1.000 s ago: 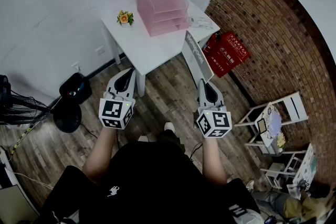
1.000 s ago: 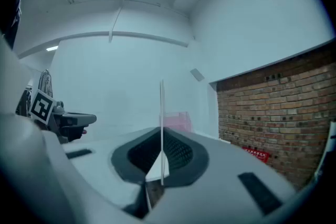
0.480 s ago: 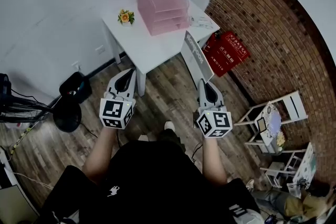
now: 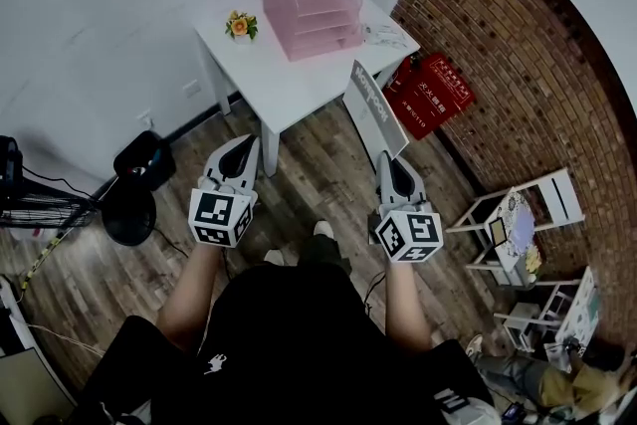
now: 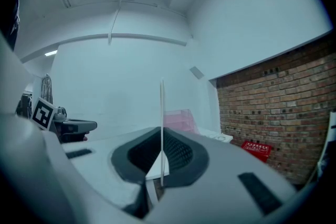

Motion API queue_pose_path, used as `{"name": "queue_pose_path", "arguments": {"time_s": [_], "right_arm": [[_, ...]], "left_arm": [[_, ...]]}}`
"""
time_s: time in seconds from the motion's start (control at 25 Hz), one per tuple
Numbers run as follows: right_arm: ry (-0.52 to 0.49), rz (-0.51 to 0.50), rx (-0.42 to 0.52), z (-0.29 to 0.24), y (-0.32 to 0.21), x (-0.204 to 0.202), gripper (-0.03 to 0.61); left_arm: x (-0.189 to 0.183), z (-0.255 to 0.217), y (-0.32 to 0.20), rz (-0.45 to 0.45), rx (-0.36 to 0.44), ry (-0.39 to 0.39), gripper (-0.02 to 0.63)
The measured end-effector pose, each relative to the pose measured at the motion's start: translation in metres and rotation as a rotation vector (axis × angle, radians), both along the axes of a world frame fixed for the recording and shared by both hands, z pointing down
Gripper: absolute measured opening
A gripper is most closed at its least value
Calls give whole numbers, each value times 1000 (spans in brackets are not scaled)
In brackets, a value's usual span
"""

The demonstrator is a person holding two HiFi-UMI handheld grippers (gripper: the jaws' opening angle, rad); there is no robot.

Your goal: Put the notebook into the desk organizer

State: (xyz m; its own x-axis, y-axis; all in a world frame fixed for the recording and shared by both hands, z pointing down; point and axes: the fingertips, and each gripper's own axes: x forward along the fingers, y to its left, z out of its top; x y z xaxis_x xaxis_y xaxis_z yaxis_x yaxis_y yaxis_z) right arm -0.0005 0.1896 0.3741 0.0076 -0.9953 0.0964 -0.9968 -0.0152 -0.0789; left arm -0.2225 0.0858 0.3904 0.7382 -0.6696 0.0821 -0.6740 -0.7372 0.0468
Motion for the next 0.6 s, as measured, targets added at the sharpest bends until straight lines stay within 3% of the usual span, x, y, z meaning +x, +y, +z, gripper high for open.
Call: {"name": "queue_pose_path", "arguments": {"time_s": [0.6], "right_arm": [[-101,-36,-37,29,-50,46,11]], "left_arm": [[40,24,-42,-41,-33,-54,3]]}}
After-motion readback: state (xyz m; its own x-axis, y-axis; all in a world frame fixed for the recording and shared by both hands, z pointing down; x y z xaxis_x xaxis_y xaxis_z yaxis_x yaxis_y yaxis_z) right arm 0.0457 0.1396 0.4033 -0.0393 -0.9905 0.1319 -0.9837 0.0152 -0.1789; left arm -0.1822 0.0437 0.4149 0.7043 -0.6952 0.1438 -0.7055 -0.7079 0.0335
